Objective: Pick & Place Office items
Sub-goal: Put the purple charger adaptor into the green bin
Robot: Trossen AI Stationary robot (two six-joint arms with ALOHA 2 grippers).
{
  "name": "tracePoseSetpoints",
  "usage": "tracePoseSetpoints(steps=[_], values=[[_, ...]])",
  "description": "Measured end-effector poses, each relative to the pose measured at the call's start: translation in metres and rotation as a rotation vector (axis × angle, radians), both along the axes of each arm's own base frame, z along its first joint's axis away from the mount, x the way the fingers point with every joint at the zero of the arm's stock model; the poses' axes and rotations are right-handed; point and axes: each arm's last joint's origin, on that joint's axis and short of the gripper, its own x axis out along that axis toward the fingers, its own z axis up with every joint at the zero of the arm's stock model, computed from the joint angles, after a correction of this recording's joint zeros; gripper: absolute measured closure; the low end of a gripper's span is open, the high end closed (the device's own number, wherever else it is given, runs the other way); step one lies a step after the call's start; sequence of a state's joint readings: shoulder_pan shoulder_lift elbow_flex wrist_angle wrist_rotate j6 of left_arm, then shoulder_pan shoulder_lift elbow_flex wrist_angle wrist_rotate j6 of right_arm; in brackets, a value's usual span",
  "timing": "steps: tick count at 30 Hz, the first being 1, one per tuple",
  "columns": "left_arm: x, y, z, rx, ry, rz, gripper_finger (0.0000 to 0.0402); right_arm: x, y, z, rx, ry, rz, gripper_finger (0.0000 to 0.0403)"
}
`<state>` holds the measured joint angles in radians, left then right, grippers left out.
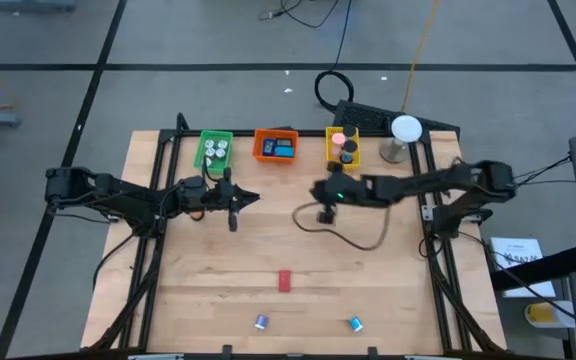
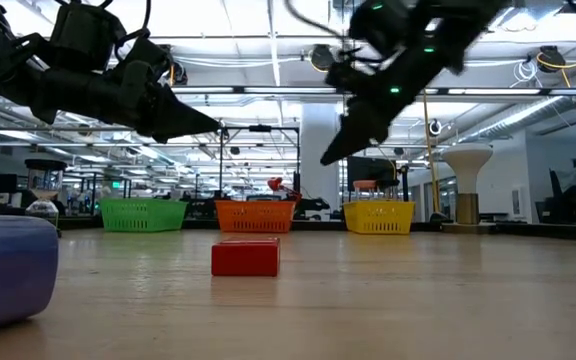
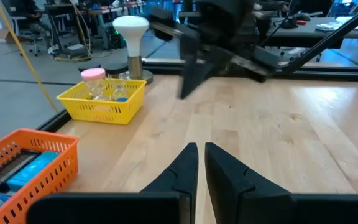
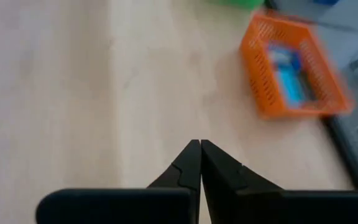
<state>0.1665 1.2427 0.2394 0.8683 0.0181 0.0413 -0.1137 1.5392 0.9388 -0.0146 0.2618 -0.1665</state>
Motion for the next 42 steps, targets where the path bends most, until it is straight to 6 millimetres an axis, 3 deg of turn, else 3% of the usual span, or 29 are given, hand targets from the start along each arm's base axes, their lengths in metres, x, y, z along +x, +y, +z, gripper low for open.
tracePoseSetpoints(steps=[10, 17, 25, 31, 37, 42], values=[[0.001, 0.000, 0.005, -0.017, -0.048, 0.002, 0.0364, -0.066, 0.041, -0.033, 0.089, -0.275, 0.065, 0.0402], [0.001, -0.002, 0.007, -0.058, -0.080, -0.017, 0.0364, -0.087, 0.045, -0.048, 0.079, -0.418, 0.099, 0.0402], [0.005, -0.005, 0.011, -0.202, -0.101, -0.050, 0.0364, -0.098, 0.044, -0.052, 0.010, -0.494, 0.137, 0.0402], [0.016, -0.042, 0.008, -0.204, 0.069, -0.053, 0.0364, -0.099, 0.044, -0.053, 0.001, -0.496, 0.140, 0.0401], [0.028, -0.101, 0.027, -0.201, 0.246, 0.054, 0.0364, -0.100, 0.045, -0.055, 0.004, -0.469, 0.143, 0.0402], [0.035, -0.152, 0.040, -0.253, 0.317, 0.043, 0.0364, -0.101, 0.045, -0.062, 0.032, -0.409, 0.138, 0.0402]])
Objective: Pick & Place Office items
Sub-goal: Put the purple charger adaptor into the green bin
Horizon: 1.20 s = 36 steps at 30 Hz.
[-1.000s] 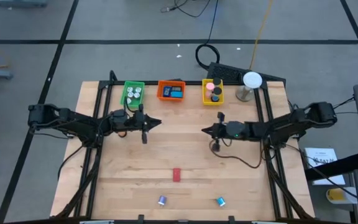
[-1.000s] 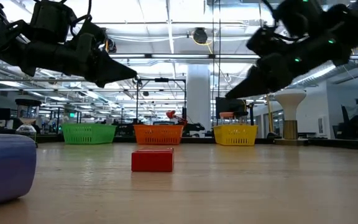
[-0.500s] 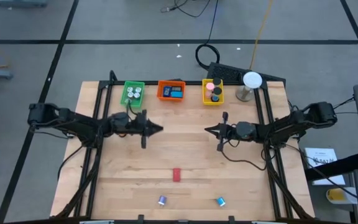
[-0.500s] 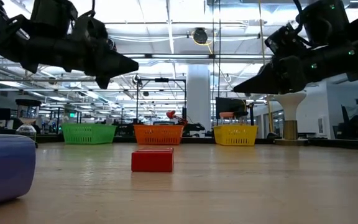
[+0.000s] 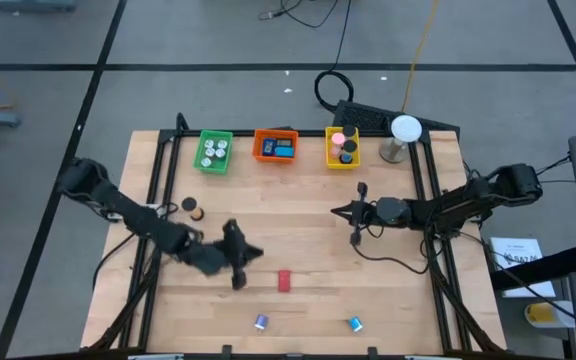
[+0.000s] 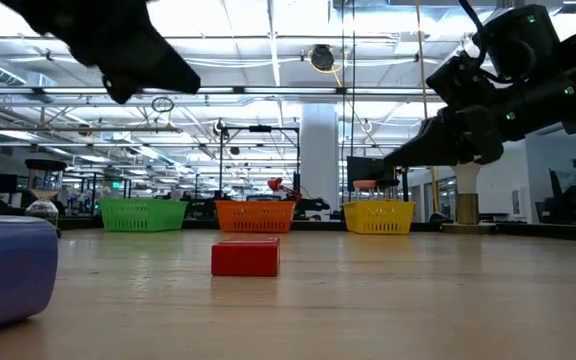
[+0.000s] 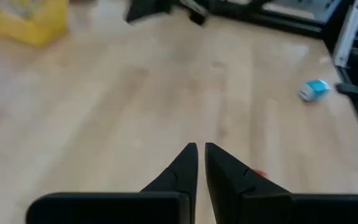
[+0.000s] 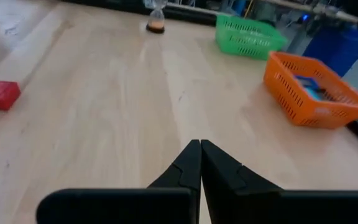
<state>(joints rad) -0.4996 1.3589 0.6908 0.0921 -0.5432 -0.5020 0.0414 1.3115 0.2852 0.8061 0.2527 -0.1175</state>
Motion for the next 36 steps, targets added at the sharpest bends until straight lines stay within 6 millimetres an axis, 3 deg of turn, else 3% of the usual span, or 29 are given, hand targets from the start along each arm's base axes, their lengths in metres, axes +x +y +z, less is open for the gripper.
tracePoseSetpoints(steps=[9, 17, 21, 25, 32, 36], values=[[0.033, -0.095, -0.014, -0.128, 0.130, -0.034, 0.0364, -0.003, 0.004, -0.006, 0.064, 0.042, 0.113, 0.0402], [0.056, -0.154, -0.003, -0.223, 0.292, 0.097, 0.0362, -0.011, 0.004, -0.014, 0.064, 0.057, 0.112, 0.0402], [0.063, -0.167, 0.004, -0.255, 0.411, 0.173, 0.0333, -0.013, 0.003, -0.015, 0.074, 0.052, 0.108, 0.0401], [0.066, -0.171, 0.002, -0.342, 0.506, 0.270, 0.0276, -0.013, 0.003, -0.015, 0.087, 0.037, 0.104, 0.0402], [0.067, -0.169, -0.007, -0.435, 0.581, 0.308, 0.0169, -0.013, 0.003, -0.014, 0.087, 0.034, 0.104, 0.0402], [0.065, -0.167, -0.012, -0.433, 0.592, 0.324, 0.0139, -0.013, 0.003, -0.014, 0.087, 0.034, 0.104, 0.0401]])
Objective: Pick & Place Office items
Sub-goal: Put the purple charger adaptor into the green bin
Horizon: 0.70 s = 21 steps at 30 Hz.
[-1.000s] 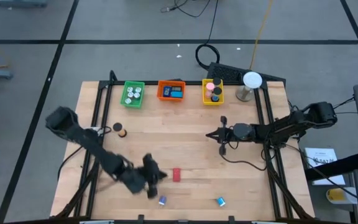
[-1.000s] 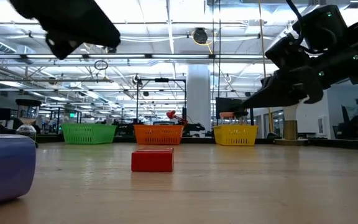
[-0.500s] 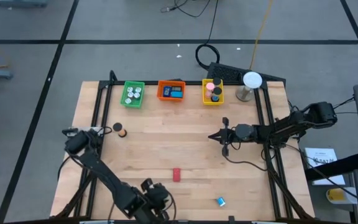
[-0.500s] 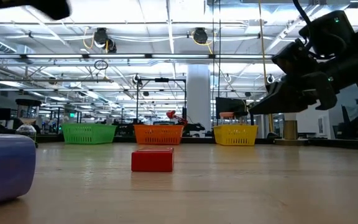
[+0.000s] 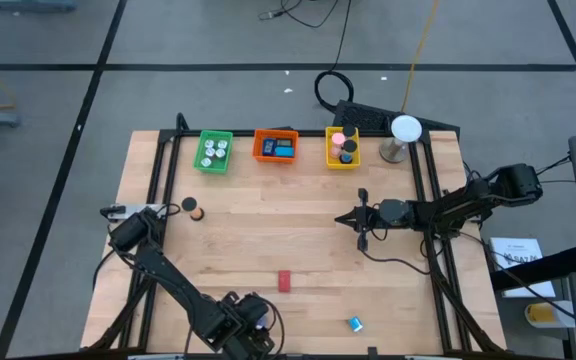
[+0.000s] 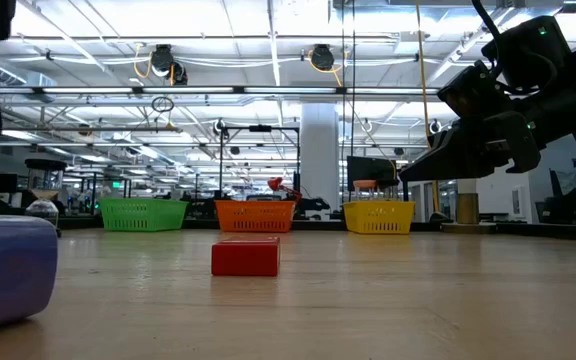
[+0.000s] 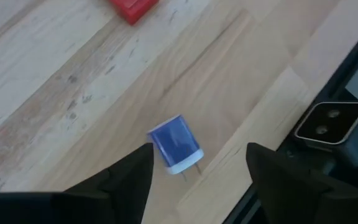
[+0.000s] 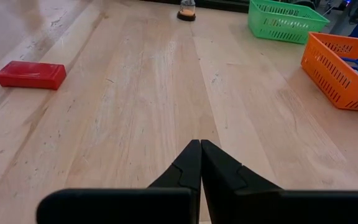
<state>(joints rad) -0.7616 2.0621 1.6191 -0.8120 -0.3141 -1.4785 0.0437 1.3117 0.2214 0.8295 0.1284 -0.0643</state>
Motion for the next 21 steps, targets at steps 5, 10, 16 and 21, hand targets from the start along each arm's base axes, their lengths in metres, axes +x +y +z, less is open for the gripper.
tracePoseSetpoints(steps=[5, 10, 16, 21], values=[[-0.001, 0.001, -0.004, -0.001, 0.010, 0.019, 0.0140, 0.000, 0.000, 0.000, 0.000, 0.000, -0.001, 0.0401], [0.002, -0.003, -0.021, 0.007, 0.039, 0.017, 0.0144, 0.000, 0.000, 0.000, 0.000, -0.004, -0.001, 0.0402], [0.008, -0.002, -0.046, 0.024, 0.109, 0.025, 0.0144, 0.000, 0.000, 0.001, -0.001, -0.012, -0.001, 0.0402], [0.006, 0.000, -0.047, 0.041, 0.122, 0.025, 0.0151, 0.000, 0.000, 0.001, -0.001, -0.014, 0.000, 0.0401]])
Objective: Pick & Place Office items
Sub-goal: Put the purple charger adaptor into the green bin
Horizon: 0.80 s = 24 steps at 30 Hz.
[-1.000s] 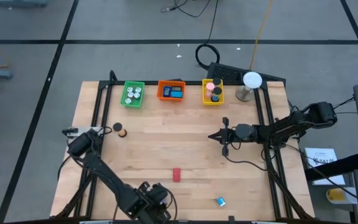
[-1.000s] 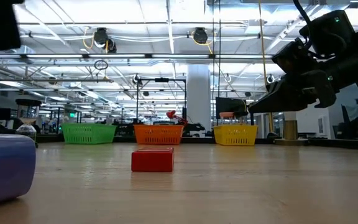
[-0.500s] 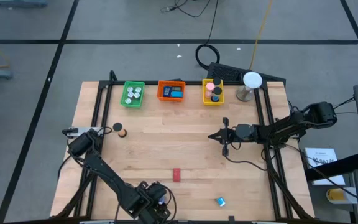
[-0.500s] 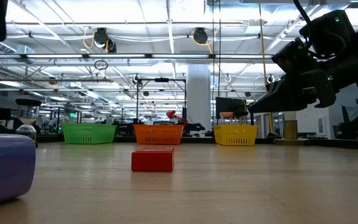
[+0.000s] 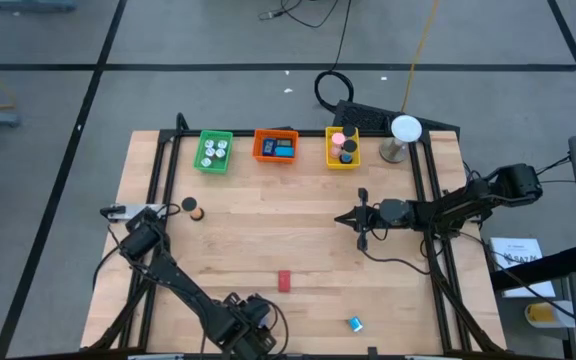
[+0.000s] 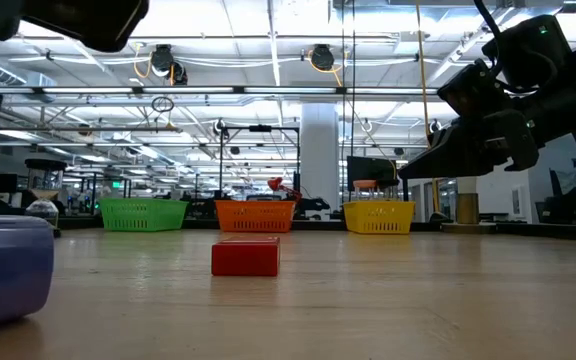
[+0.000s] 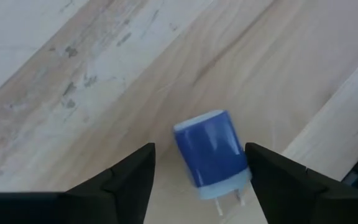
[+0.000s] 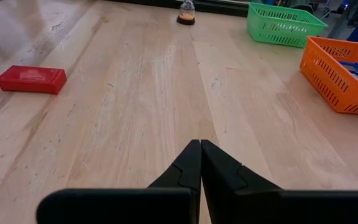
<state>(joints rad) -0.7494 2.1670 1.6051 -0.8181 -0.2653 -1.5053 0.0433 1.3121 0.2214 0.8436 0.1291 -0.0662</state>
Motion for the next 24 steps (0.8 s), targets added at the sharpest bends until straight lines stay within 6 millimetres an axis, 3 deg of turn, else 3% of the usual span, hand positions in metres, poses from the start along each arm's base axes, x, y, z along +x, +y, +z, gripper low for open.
tracePoseSetpoints(steps=[10, 13, 18, 24], values=[[-0.005, 0.005, -0.001, 0.077, 0.050, -0.075, 0.0262, 0.000, 0.000, 0.000, -0.001, -0.002, 0.000, 0.0402], [-0.004, 0.015, 0.000, 0.151, 0.089, -0.116, 0.0266, 0.000, 0.000, 0.000, -0.001, -0.002, 0.000, 0.0402], [0.012, 0.048, 0.010, 0.311, 0.122, -0.233, 0.0266, 0.000, 0.000, 0.000, -0.001, -0.002, 0.000, 0.0402], [0.043, 0.111, 0.033, 0.477, 0.152, -0.373, 0.0258, 0.000, 0.000, 0.000, -0.001, -0.001, 0.000, 0.0402]])
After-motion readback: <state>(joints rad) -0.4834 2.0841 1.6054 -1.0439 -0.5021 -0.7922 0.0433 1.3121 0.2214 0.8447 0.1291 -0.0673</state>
